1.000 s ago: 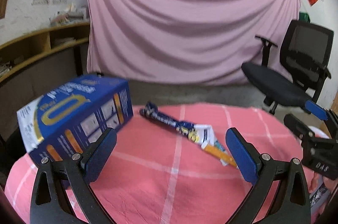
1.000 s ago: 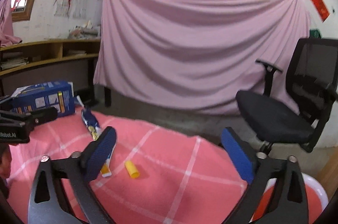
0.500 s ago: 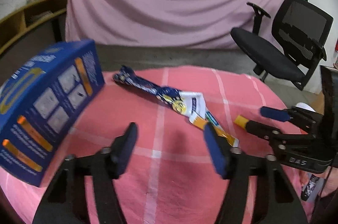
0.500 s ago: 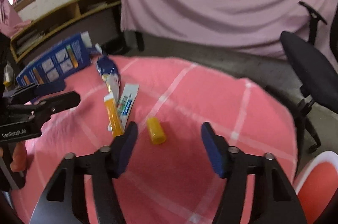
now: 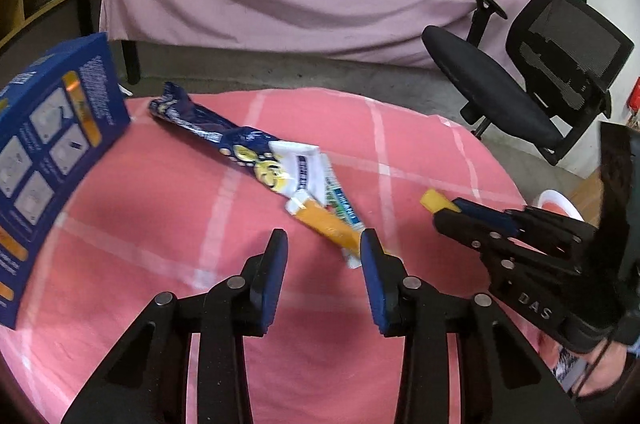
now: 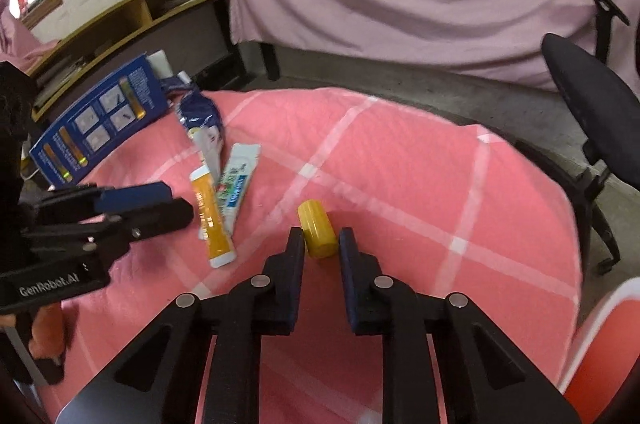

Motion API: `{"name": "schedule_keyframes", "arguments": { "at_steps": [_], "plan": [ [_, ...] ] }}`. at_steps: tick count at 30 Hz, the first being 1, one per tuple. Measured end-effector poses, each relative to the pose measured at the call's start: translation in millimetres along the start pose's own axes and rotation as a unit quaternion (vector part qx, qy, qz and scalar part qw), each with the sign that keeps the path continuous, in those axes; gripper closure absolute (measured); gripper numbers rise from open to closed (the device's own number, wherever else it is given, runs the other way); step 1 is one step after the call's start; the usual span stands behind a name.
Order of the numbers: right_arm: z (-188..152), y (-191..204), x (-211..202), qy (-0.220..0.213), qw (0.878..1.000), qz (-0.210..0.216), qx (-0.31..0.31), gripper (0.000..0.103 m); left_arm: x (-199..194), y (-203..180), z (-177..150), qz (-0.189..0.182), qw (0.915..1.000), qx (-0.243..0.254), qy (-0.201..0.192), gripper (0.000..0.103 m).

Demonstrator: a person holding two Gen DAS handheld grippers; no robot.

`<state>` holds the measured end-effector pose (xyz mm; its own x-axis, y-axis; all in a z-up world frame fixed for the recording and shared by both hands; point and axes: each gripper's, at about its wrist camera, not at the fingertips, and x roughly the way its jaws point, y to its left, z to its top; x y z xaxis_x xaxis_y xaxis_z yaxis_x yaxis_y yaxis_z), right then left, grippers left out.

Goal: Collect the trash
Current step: 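Grasp the orange tube with the left tool while the right tool grasps the yellow cylinder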

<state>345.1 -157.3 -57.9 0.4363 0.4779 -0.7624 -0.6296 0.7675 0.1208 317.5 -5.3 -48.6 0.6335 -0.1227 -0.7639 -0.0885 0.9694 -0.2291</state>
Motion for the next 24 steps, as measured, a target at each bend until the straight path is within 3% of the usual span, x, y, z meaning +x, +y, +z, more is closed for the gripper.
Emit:
{"name": "schedule_keyframes", "arguments": {
  "at_steps": [7,10,17,24],
  "plan": [
    [-3.6,-17.3,-11.8,-0.011,1.000,-0.002,0.024,0.088,20.7,-23.5,16.4,0.049,0.9985,-0.002,0.025,0.071],
    [-2.9,-19.5,-11.1,-0.012,1.000,0.001,0.028,0.088,21.3,-24.0,14.0,0.060,0.9977,0.009,0.028,0.080],
    [-3.5,-11.4,-13.1,-0.019,1.000,-0.007,0.017,0.088,12.7,-18.7,-3.7,0.048,0.9980,0.032,0.025,0.093],
    [-6.8,3.3,-23.7,-0.043,0.999,-0.021,-0.010,0.088,-3.4,-12.8,-23.8,0.015,0.9994,0.030,0.008,0.094]
  ]
}}
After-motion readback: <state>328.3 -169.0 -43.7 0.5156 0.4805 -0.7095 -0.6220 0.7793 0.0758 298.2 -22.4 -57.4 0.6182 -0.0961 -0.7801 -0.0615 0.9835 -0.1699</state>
